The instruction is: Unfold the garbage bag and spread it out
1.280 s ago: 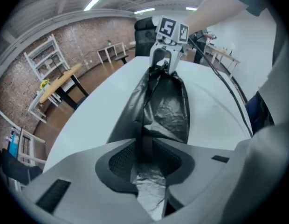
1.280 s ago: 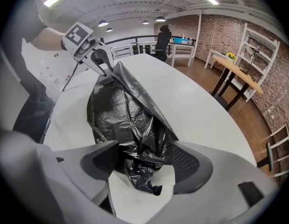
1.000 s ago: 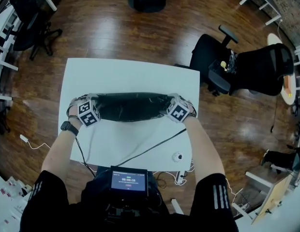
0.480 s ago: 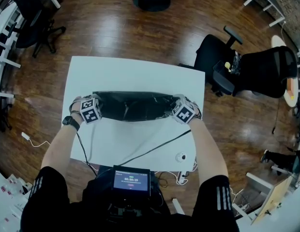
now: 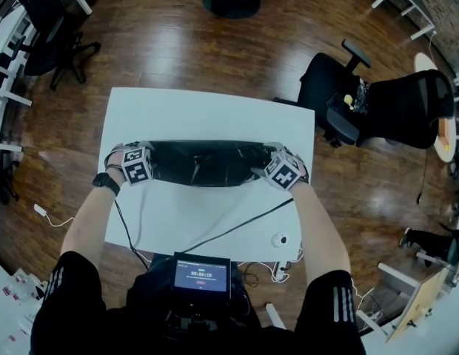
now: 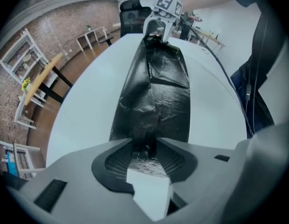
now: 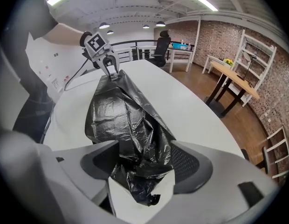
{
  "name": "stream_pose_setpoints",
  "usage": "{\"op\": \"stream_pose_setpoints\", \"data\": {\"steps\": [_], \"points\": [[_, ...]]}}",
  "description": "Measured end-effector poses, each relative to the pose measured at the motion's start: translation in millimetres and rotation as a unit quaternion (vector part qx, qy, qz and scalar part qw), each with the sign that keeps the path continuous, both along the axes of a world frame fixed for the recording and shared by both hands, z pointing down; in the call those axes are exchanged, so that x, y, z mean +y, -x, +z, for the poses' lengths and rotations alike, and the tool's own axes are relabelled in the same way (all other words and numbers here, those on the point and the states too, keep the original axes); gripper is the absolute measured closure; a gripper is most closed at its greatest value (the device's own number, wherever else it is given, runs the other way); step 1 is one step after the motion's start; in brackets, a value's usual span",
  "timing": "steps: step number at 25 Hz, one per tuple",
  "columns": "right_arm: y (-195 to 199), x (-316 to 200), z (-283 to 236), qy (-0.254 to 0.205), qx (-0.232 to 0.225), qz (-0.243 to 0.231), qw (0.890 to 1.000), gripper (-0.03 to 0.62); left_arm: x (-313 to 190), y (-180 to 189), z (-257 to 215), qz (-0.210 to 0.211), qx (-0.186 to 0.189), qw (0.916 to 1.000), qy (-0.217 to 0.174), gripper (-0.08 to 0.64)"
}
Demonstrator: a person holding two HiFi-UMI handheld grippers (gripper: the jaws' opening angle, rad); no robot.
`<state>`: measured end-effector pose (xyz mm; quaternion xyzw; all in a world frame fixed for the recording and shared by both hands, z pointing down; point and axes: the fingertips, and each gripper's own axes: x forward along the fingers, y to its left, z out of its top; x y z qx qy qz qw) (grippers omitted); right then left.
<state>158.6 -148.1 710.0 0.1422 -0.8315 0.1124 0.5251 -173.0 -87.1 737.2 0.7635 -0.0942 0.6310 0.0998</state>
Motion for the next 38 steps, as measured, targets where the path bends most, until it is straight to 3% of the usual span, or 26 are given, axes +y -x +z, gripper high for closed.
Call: {"op": "stream_pose_setpoints", "data": {"steps": [3,7,12,19,30,33,36,38], "points": [[8,1,-3,-0.004,-0.004,-0.006,1.000,0.222,-4,-3,1,-0.029,0.020,0.9993,0.016,0.393],[23,7,-11,-0.015,-0.013,-0.019,1.000,0.222,-5,-7,-8,-0.041,0.030,0.9982,0.031,0.555],[39,8,-28,-0.036,-0.028,-0.030,0.999,0.222,-3,-14,-20,-0.049,0.064,0.9958,0.044,0.557],[59,17,-44,-0.050,-0.047,-0.041,0.997,0.222,-47,-14,-55,-0.060,0.076,0.9953,-0.010,0.559],[67,19,-29,-0.041,-0.035,-0.029,0.998,0.222,-122,-2,-36,-0.104,0.050,0.9912,-0.065,0.541],[58,16,-14,-0.019,-0.023,-0.012,0.999,0.222,-139,18,-36,-0.155,0.024,0.9847,-0.075,0.521],[53,12,-6,-0.005,-0.014,-0.009,1.000,0.222,-148,30,-29,-0.234,0.049,0.9694,-0.055,0.456],[49,13,1,0.008,-0.010,-0.010,1.000,0.198,-152,35,-27,-0.254,0.054,0.9639,-0.059,0.428]]}}
